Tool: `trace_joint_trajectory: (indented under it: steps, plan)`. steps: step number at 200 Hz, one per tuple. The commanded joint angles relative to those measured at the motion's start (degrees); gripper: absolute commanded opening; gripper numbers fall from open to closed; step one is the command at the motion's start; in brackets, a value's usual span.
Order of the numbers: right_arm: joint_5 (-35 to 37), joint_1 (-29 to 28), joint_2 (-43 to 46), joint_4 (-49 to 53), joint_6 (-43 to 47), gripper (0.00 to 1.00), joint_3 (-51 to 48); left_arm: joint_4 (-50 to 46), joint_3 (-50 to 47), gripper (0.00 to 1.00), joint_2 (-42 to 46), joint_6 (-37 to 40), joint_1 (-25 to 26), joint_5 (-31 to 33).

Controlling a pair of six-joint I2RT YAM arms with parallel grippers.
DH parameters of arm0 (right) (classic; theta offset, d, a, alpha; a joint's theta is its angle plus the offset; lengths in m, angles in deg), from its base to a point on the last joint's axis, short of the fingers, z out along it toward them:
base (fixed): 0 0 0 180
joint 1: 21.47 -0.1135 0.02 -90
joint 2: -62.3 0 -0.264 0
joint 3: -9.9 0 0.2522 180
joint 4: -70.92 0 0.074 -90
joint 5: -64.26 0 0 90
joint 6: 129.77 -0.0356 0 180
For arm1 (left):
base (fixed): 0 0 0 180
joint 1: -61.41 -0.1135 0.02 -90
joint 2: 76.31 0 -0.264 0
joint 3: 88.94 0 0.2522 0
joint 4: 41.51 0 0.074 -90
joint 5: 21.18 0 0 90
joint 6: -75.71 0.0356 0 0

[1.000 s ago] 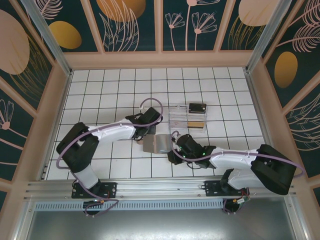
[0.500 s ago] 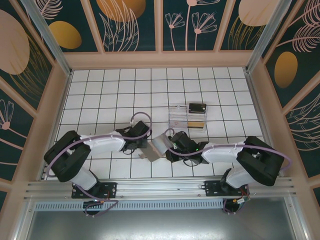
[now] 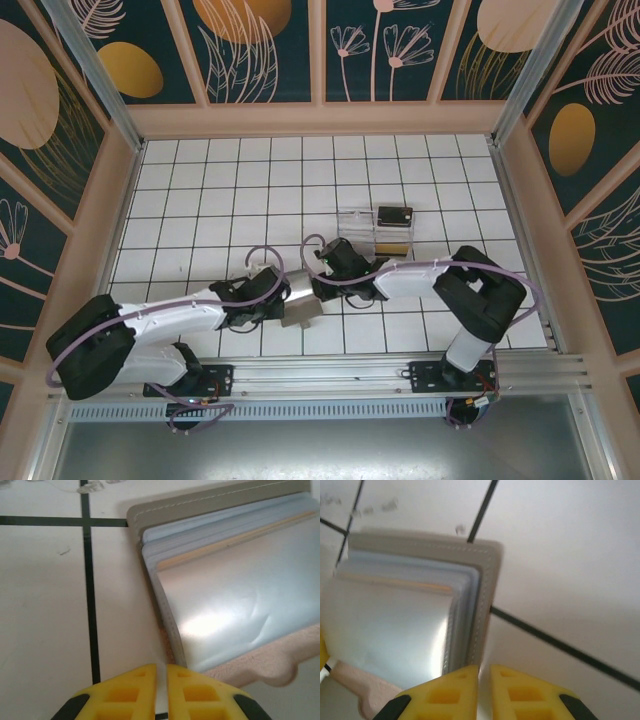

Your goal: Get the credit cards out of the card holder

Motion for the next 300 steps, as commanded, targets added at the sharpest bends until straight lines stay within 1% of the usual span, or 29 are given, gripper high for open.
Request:
trace_joint_trajectory:
  steps: [1, 29, 45, 55, 72, 90, 112, 145, 157, 186, 205, 218, 235, 249, 261, 272, 284, 300]
  plan:
    - [1.98, 0.22, 2.49, -0.51, 0.94, 0.17, -0.43, -5.24, 3.33, 0.17, 1.32, -1.26, -0.72, 3.21]
    - [3.96, -1.67, 8.29, 1.10, -0.10, 0.18, -3.30, -2.25, 7.08, 0.17, -0.97, 3.75, -6.20, 2.48]
    - [4.88, -3.38, 11.25, 2.04, -0.31, 0.19, -3.78, -0.37, 10.31, 0.17, -3.73, 6.70, -8.30, 3.98]
    - [4.92, -4.57, 12.89, 2.32, -0.32, 0.19, -3.85, 0.56, 12.30, 0.17, -6.09, 8.11, -9.41, 5.18]
    - [3.42, -6.18, 14.52, 1.68, 0.11, 0.20, -4.06, 3.01, 14.23, 0.17, -10.13, 10.33, -12.03, 4.60]
    - [0.07, -7.07, 13.95, -0.09, 0.38, 0.21, -4.65, 5.96, 15.12, 0.17, -14.85, 11.99, -14.12, 2.85]
    - [-1.74, -8.40, 11.61, -0.98, 0.72, 0.21, -4.70, 7.78, 16.66, 0.15, -19.86, 13.08, -16.02, 1.60]
    - [-6.95, -10.24, 8.29, -4.05, 1.87, 0.21, -5.96, 9.33, 16.22, 0.13, -23.24, 13.68, -17.46, -0.75]
    - [-7.03, -10.35, 6.37, -4.41, 2.20, 0.21, -6.35, 9.32, 15.23, 0.13, -23.23, 13.62, -17.44, -0.95]
    - [-2.54, -9.28, 1.80, -2.39, 3.94, 0.20, -6.35, 9.53, 10.96, 0.11, -20.93, 12.75, -17.46, -2.29]
    - [-0.33, -5.77, -0.56, -0.60, 4.98, 0.19, -6.22, 11.43, 7.18, 0.12, -18.15, 11.68, -17.45, -5.56]
    - [1.31, -2.62, -1.62, 1.31, 5.09, 0.19, -5.57, 12.31, 4.71, 0.12, -16.16, 10.47, -17.44, -6.59]
    - [2.87, 0.61, -1.21, 2.41, 4.89, 0.19, -5.40, 13.55, 2.05, 0.12, -13.36, 8.63, -17.19, -8.61]
    - [4.44, 1.88, -0.30, 3.49, 5.25, 0.19, -4.82, 15.28, -0.19, 0.13, -10.75, 6.68, -16.05, -10.52]
    - [5.84, 2.11, 0.72, 4.17, 5.92, 0.19, -4.38, 15.50, -1.35, 0.13, -8.93, 5.08, -14.36, -10.89]
    - [6.32, 2.09, 1.82, 4.77, 6.39, 0.19, -3.99, 13.94, -1.37, 0.13, -7.68, 4.11, -12.97, -9.58]
    - [6.19, 1.81, 3.44, 5.16, 6.61, 0.20, -3.89, 12.35, -1.36, 0.13, -6.16, 3.34, -12.61, -8.86]
    - [7.91, 0.91, 6.22, 6.78, 6.08, 0.21, -3.49, 12.31, -1.62, 0.14, -3.60, 2.58, -12.61, -9.62]
